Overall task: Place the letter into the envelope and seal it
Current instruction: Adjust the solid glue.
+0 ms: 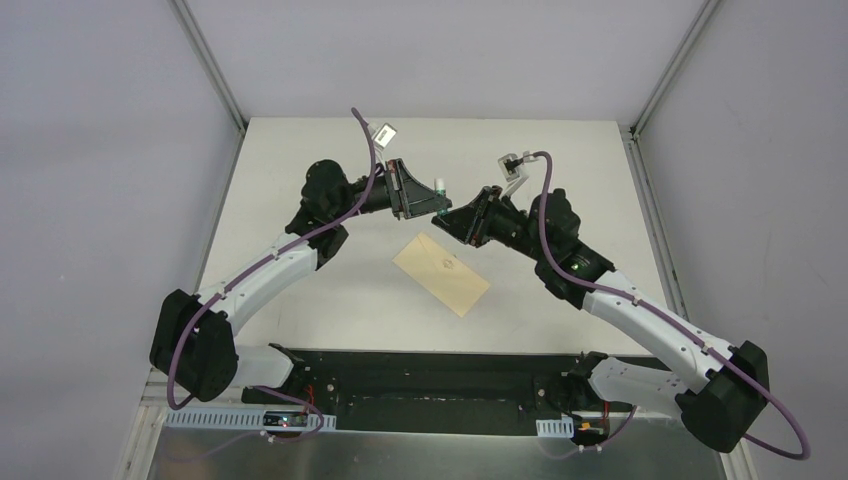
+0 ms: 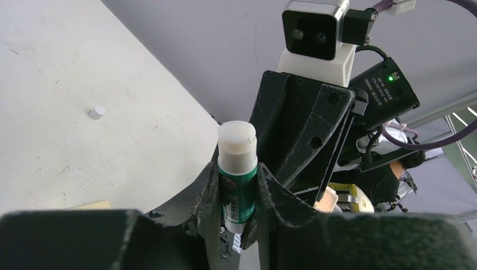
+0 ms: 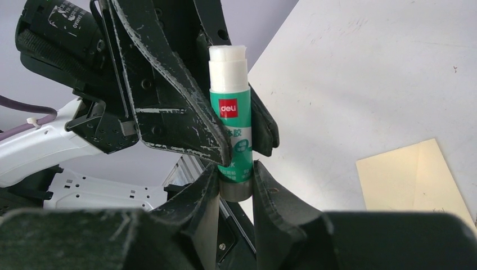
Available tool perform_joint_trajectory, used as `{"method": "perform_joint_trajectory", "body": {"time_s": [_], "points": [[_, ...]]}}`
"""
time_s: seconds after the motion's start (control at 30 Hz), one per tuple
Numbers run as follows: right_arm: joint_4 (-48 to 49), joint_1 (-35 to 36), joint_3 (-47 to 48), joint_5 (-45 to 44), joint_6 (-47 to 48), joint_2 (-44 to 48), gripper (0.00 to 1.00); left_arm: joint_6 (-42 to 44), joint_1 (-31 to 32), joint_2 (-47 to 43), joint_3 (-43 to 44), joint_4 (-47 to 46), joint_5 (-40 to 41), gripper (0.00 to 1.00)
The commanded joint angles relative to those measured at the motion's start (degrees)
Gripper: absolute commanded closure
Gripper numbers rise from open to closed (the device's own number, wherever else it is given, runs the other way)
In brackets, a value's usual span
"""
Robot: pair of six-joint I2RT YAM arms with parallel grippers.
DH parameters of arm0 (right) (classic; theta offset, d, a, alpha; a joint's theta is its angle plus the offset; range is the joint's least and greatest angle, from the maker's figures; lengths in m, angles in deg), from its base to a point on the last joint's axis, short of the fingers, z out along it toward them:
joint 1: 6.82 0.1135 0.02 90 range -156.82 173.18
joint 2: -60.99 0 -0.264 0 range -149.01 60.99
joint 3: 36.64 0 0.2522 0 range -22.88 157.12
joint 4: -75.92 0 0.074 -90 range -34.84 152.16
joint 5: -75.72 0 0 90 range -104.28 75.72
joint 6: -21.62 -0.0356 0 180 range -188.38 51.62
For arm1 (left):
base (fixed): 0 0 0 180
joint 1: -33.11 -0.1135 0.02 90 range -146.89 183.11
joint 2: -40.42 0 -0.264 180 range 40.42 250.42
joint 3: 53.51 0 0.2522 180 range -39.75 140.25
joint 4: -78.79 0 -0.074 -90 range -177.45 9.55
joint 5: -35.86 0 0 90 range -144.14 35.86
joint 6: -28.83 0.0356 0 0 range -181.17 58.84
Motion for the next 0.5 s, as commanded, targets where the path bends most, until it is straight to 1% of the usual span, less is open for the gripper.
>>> {"method": "perform_joint_trajectory", "body": {"time_s": [0.0, 0.1, 0.13, 0.17, 0.2, 0.23, 0.27, 0.33, 0.4, 0.47], "points": [[1.75, 0.65, 0.30, -0.79, 0.83, 0.31, 0.96, 0.49, 0.05, -1.89, -0.14, -3.22, 1.68, 0.83], [1.44, 0.80, 0.38, -0.61, 0.97, 0.04, 0.95, 0.29, 0.20, -1.80, -0.15, -3.41, 1.84, 0.96], [1.39, 0.82, 0.43, -0.49, 0.97, -0.04, 0.92, 0.26, 0.23, -1.90, -0.26, -3.62, 1.90, 1.00], [1.16, 0.79, 0.53, -0.25, 1.06, -0.07, 0.88, 0.19, 0.16, -2.01, -0.39, -3.83, 1.99, 1.00], [0.90, 0.77, 0.64, -0.03, 1.10, -0.06, 0.81, 0.09, 0.23, -2.16, -0.49, -3.95, 2.20, 1.00], [0.67, 0.74, 0.77, 0.34, 1.21, -0.03, 0.68, 0.05, 0.19, -2.45, -0.66, -3.96, 2.48, 1.00], [0.55, 0.72, 0.77, 0.68, 1.19, 0.15, 0.60, -0.25, 0.15, -2.95, -0.85, -4.32, 2.86, 1.00], [0.67, 0.68, 0.66, 1.42, 1.12, 0.72, 0.48, -0.92, 0.15, -3.61, -1.10, -5.24, 3.58, 1.00], [1.82, 0.49, 0.52, 2.88, 0.58, 1.11, 0.42, -2.44, 0.19, -4.16, -1.13, -7.04, 3.97, 1.00], [3.69, 0.02, 0.22, 5.23, -0.51, 1.29, 0.41, -4.19, 0.15, -4.42, -1.14, -9.07, 4.24, 1.00]]}}
